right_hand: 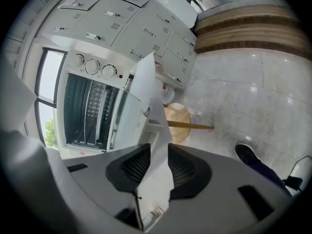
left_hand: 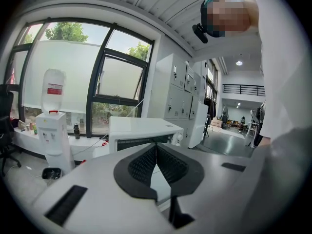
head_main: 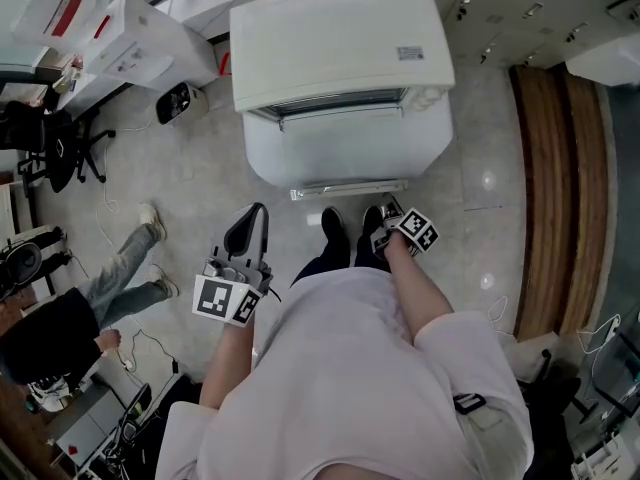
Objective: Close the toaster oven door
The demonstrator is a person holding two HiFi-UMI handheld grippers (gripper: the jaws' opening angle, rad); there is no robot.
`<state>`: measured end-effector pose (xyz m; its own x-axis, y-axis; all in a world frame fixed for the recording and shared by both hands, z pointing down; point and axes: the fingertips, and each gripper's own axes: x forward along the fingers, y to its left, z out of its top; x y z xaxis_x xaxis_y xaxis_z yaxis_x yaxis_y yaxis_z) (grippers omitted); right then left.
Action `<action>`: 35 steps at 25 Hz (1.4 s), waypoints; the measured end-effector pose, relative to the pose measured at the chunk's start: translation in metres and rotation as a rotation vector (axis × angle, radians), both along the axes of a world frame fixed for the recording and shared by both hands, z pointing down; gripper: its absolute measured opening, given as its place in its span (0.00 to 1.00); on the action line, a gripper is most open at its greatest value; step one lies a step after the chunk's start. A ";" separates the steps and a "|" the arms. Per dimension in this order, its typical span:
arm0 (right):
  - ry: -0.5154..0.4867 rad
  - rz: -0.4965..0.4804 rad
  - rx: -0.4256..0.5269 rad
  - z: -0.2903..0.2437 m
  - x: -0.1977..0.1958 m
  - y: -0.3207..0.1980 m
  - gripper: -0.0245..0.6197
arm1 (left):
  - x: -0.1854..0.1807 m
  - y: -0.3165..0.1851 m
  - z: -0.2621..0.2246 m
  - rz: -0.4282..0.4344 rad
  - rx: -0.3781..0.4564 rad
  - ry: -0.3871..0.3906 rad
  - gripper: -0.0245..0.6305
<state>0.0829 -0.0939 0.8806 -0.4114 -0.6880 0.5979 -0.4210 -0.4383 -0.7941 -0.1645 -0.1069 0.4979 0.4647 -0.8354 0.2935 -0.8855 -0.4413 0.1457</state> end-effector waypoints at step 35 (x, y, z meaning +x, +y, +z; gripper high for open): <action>-0.151 0.058 0.211 -0.066 -0.009 -0.027 0.27 | 0.006 0.004 -0.004 0.037 0.035 0.028 0.07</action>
